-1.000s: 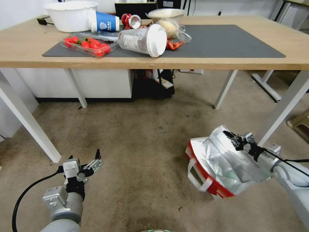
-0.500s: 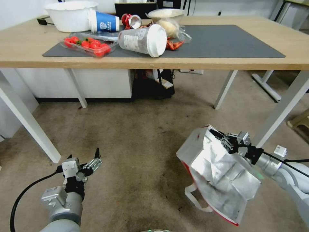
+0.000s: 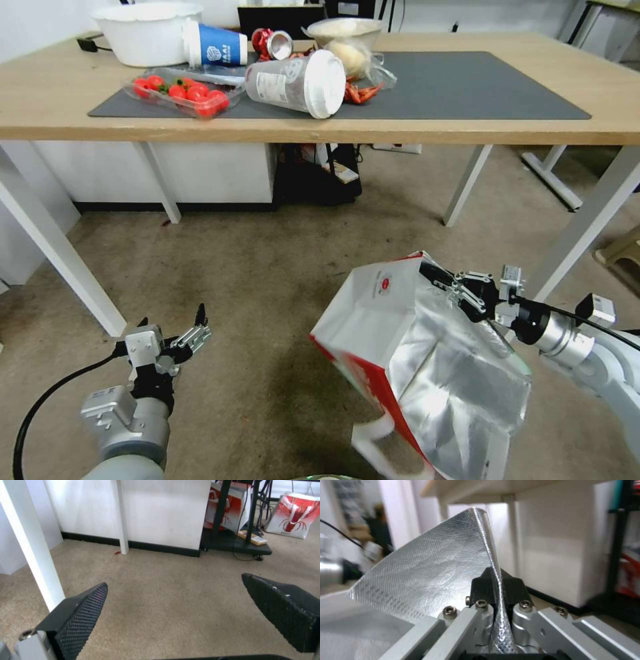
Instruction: Pick up the food delivery bag from the floor and place it on the table.
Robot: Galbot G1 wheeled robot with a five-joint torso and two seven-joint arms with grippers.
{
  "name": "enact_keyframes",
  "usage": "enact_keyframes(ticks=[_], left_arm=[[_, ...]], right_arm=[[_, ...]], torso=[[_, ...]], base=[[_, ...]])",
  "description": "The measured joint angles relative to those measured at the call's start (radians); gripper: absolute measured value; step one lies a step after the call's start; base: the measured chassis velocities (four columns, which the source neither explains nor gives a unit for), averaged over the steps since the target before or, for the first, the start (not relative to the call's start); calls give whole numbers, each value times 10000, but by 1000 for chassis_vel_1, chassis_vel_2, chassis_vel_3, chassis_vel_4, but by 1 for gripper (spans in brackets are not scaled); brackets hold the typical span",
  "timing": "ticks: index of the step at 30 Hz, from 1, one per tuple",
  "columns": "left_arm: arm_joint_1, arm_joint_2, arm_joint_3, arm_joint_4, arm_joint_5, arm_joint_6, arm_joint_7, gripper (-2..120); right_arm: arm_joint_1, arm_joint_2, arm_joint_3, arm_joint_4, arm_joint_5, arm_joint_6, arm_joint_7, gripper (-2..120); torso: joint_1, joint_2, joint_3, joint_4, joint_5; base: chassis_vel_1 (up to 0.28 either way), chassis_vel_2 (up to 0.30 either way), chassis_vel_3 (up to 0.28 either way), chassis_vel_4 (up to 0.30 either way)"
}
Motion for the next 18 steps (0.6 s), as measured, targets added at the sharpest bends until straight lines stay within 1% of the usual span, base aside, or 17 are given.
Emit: enact_keyframes(ticks=[3, 4, 6, 7, 10, 11, 13, 18], left_arm=[[-5, -29, 13, 0, 14, -3, -5, 100], [-5, -29, 13, 0, 14, -3, -5, 100], [-21, -35, 21, -1, -8, 11, -13, 100], [-21, -35, 21, -1, -8, 11, -13, 100], [-38, -37, 23, -90, -190, 166, -72, 100], [-38, -37, 23, -90, -190, 166, -72, 100], [-50, -43, 13, -110, -258, 196, -96, 100], [-36, -14, -5, -111, -288, 198, -99, 100]], right_arm=[[36, -49, 89, 78, 739, -438, -798, 0], [36, -49, 89, 78, 739, -438, -798, 0], [91, -95, 127, 59, 1163, -738, -1338, 0], [91, -95, 127, 59, 1163, -738, -1338, 0], [185, -121, 185, -54, 1596, -1247, -2157, 0], [185, -121, 185, -54, 1596, -1247, -2157, 0], [250, -122, 193, -106, 1902, -1547, -2584, 0], [432, -72, 199, -263, 2434, -1905, -3110, 0]], torso=[[0, 0, 0, 0, -1], [0, 0, 0, 0, -1], [0, 0, 1, 0, -1], [0, 0, 1, 0, -1], [0, 0, 1, 0, 0], [0, 0, 1, 0, 0], [0, 0, 1, 0, 0], [0, 0, 1, 1, -1]], base=[[0, 0, 0, 0], [0, 0, 0, 0], [0, 0, 0, 0], [0, 0, 0, 0], [0, 0, 0, 0], [0, 0, 0, 0], [0, 0, 0, 0], [0, 0, 0, 0]])
